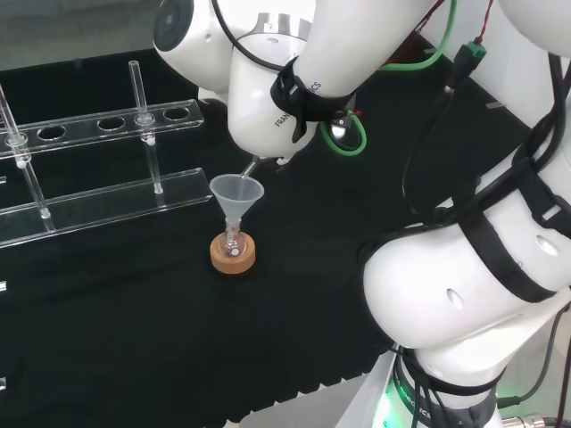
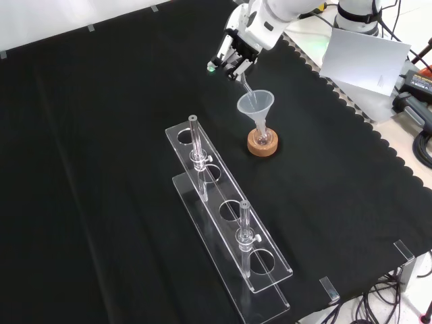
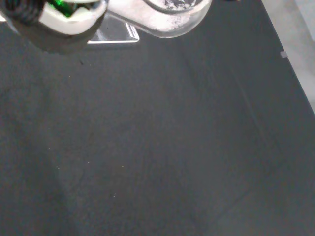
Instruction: Pour all the NaCl from the weighing funnel into the round-bottom flask.
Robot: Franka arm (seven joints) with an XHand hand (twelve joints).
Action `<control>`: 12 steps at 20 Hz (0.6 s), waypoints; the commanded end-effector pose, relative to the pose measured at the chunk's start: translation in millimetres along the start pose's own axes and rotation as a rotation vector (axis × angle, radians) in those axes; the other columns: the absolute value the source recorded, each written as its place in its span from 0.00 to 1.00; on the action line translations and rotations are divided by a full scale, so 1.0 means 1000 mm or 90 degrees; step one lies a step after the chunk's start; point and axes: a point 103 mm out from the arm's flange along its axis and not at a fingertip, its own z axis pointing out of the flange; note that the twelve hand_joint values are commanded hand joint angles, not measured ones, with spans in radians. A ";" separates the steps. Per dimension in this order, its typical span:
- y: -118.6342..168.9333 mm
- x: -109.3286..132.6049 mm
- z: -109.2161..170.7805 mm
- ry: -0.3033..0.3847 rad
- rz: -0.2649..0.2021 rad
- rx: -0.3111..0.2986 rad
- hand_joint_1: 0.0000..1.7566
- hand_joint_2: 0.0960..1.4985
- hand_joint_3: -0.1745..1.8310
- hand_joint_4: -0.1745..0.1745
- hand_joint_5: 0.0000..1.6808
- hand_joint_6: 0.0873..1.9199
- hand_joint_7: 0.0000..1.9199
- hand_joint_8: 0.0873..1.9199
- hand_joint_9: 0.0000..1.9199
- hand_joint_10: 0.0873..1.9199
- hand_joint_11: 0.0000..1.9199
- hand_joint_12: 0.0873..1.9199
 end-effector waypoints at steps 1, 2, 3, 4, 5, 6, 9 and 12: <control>0.000 0.001 -0.002 -0.034 -0.007 -0.006 0.63 0.48 0.28 1.00 0.79 0.20 0.84 0.07 0.59 0.05 0.04 0.77; 0.000 0.002 -0.002 -0.043 -0.009 -0.005 0.63 0.48 0.28 1.00 0.79 0.20 0.84 0.07 0.59 0.05 0.04 0.77; 0.000 0.002 -0.002 -0.048 -0.009 -0.006 0.63 0.48 0.28 1.00 0.79 0.20 0.84 0.07 0.59 0.05 0.04 0.77; 0.000 0.002 -0.003 -0.052 -0.010 -0.006 0.63 0.48 0.28 1.00 0.79 0.20 0.84 0.07 0.59 0.05 0.04 0.77; 0.001 0.002 -0.003 -0.063 -0.012 -0.003 0.63 0.48 0.28 1.00 0.79 0.20 0.84 0.07 0.59 0.05 0.04 0.77; 0.002 0.002 -0.003 -0.068 -0.012 -0.001 0.63 0.48 0.28 1.00 0.79 0.20 0.84 0.07 0.59 0.05 0.04 0.77; 0.003 0.000 -0.003 -0.084 -0.013 0.001 0.63 0.48 0.28 1.00 0.79 0.20 0.84 0.07 0.59 0.05 0.04 0.77; 0.004 -0.002 -0.003 -0.098 -0.016 0.006 0.63 0.48 0.29 1.00 0.79 0.20 0.84 0.07 0.59 0.05 0.04 0.77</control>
